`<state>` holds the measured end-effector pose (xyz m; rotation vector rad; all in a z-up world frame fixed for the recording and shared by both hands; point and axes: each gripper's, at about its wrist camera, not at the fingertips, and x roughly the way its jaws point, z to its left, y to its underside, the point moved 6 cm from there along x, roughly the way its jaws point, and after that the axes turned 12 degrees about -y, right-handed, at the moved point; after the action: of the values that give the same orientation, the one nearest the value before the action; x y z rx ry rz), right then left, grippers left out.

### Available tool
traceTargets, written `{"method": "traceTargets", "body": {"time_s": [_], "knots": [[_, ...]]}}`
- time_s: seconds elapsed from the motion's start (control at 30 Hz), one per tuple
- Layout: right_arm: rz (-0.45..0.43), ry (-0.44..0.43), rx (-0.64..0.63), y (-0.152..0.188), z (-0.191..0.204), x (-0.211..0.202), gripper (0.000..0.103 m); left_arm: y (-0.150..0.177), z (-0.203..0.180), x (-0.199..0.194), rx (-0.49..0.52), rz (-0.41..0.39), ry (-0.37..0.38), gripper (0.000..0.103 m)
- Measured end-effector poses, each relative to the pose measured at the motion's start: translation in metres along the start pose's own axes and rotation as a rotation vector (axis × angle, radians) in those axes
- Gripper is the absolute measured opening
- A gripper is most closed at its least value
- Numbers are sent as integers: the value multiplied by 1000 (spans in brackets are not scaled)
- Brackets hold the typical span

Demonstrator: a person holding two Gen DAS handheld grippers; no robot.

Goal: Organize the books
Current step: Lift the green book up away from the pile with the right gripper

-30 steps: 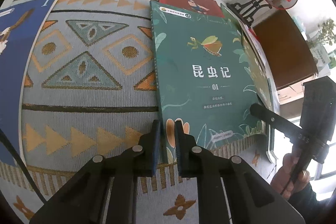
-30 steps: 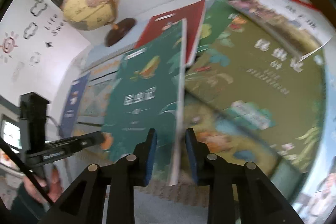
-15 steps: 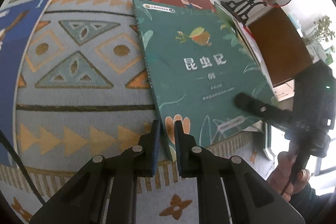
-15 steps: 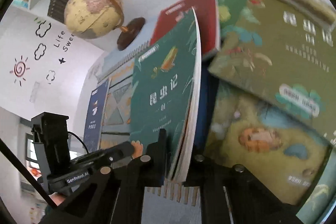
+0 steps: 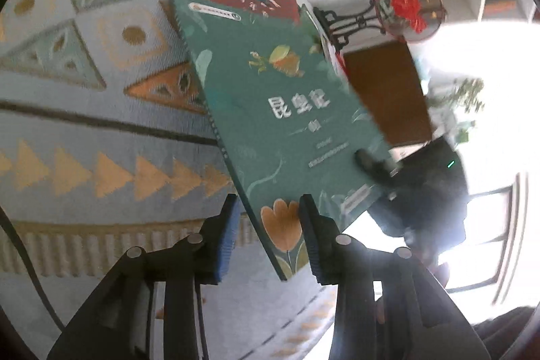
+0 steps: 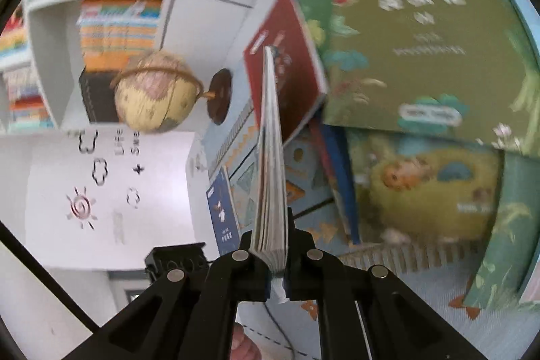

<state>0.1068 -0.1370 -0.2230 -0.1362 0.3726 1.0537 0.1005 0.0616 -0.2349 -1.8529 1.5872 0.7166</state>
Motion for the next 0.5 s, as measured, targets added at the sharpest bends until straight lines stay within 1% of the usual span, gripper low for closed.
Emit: {"method": "traceTargets", "body": {"time_s": [0.07,0.1,0.17,0.2,0.23,0.3,0.33,0.4,0.43,0.47,0.5], "knots": [[1,-6,36,-2,-9,-4,5,2,-7,6,4,5,5,34],[2,-18,56,-1,-13,-6,5,1,-9,9,8,7,-10,34],[-8,-13,70,0,-19,-10,5,2,-14,10,24,-20,-29,33],[-13,0,59,0,-20,-13,5,2,-16,8,37,-35,-40,31],[-17,34,16,-1,-16,-15,5,3,-20,7,61,-50,-67,25],[-15,117,-92,0,-6,-15,5,4,-35,2,177,-102,-162,24],[-6,178,-175,2,3,-14,5,6,-46,0,257,-131,-234,25],[7,260,-292,7,12,-12,6,8,-58,-1,379,-162,-337,26],[16,330,-384,12,20,-9,6,10,-64,-1,432,-174,-387,26],[23,363,-431,15,24,-6,6,11,-68,0,483,-187,-435,26],[31,394,-475,18,27,-3,7,13,-69,-1,520,-194,-462,26]]}}
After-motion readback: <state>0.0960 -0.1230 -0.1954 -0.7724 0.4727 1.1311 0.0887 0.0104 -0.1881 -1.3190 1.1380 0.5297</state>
